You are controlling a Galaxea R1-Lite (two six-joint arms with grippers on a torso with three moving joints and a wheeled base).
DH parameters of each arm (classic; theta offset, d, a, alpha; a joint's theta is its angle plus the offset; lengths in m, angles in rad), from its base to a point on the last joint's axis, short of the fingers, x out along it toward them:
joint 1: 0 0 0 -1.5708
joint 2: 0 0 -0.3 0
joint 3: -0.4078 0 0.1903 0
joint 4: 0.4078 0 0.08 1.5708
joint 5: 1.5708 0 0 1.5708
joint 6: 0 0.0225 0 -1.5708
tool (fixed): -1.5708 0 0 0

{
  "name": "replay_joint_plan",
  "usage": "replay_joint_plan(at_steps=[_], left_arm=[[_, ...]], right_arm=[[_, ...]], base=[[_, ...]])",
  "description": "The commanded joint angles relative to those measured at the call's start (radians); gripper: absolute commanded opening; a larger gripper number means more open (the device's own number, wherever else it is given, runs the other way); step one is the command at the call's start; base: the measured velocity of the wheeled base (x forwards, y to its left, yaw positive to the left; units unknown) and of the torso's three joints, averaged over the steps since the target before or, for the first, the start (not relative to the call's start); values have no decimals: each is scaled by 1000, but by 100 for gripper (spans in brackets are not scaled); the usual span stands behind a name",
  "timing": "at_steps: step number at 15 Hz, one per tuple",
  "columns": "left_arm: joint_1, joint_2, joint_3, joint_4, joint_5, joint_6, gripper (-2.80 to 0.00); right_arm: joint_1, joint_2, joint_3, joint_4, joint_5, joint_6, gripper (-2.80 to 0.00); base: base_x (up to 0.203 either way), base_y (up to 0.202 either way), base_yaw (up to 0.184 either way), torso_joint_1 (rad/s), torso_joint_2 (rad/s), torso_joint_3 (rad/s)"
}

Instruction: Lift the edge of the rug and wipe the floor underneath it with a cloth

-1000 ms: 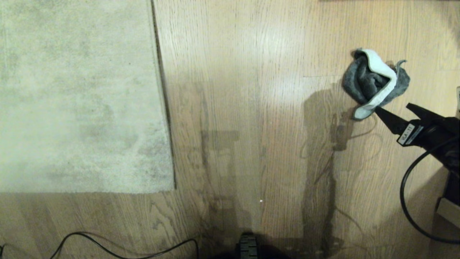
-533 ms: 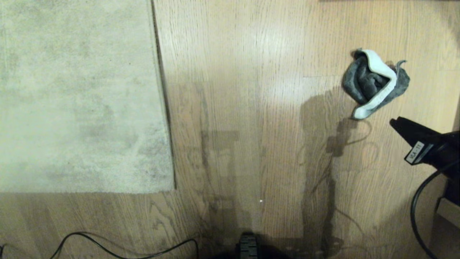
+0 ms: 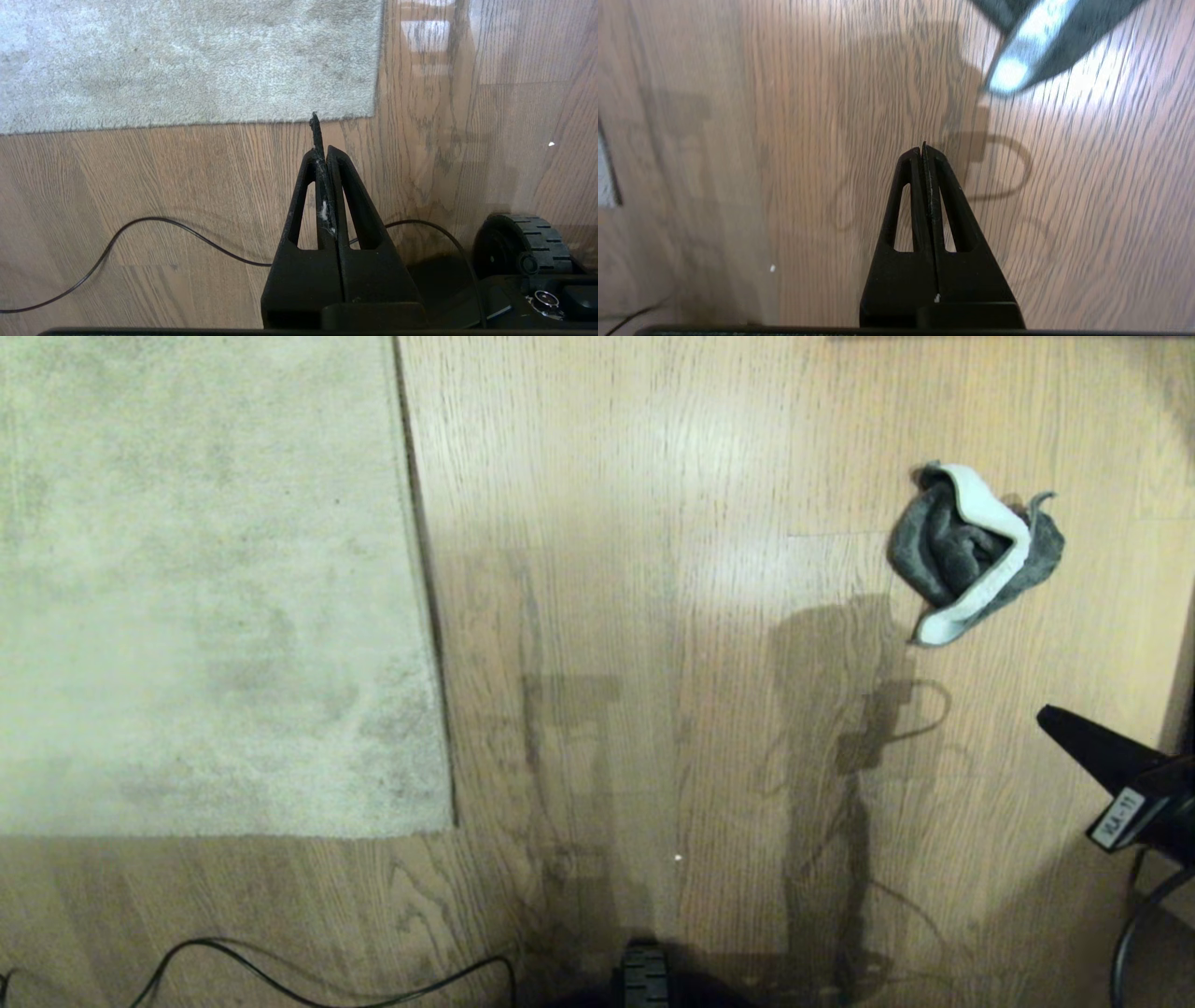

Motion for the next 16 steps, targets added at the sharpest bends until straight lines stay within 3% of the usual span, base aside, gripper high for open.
replay_joint_plan(at_steps=[1,5,8,12,16], left_arm=[[1,0,0,0,0,0,-280],[0,0,0,0,0,0,-280],[1,0,0,0,0,0,-280],[0,0,0,0,0,0,-280],[0,0,0,0,0,0,-280]], right_arm=[[0,-48,57,-6,3,0,-280],[0,-107,107,22,3,3,-280],[0,-165,107,122,1,1,-280],[0,-319,107,340,1,0,-280],[0,-598,107,631,0,4,-280]], base=[[0,0,0,0,0,0],[0,0,0,0,0,0],[0,0,0,0,0,0],[0,0,0,0,0,0],[0,0,0,0,0,0]])
